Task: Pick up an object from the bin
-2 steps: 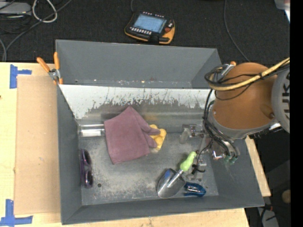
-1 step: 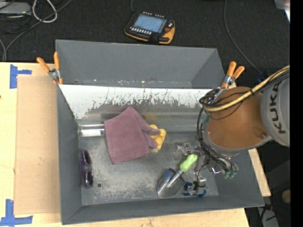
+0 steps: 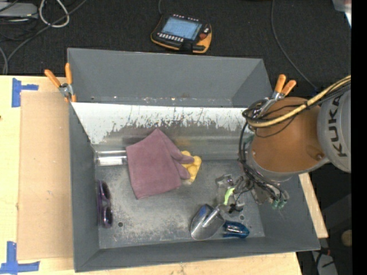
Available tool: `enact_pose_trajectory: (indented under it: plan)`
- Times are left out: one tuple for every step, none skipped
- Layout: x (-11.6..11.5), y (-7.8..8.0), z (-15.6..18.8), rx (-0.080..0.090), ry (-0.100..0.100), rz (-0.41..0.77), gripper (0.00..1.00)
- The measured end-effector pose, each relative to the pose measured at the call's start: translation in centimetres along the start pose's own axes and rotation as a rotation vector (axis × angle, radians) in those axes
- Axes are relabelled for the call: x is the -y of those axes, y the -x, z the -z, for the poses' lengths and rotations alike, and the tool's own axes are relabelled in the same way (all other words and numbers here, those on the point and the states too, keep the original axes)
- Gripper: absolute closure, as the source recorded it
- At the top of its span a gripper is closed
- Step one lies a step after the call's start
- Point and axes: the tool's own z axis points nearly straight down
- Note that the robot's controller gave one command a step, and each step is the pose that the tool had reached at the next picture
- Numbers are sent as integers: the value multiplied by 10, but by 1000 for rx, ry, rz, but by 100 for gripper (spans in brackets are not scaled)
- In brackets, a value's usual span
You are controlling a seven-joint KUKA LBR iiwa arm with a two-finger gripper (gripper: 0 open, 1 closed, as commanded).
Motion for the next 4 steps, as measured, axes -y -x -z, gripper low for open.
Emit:
enact_pose_trajectory:
  plan:
    - [0,0,0,-1,0,-1,100]
    - [24,-10,8,0,0,-26,100]
    - [-3,-15,8,-3,3,-9,0]
    - [-3,-15,8,-3,3,-9,0]
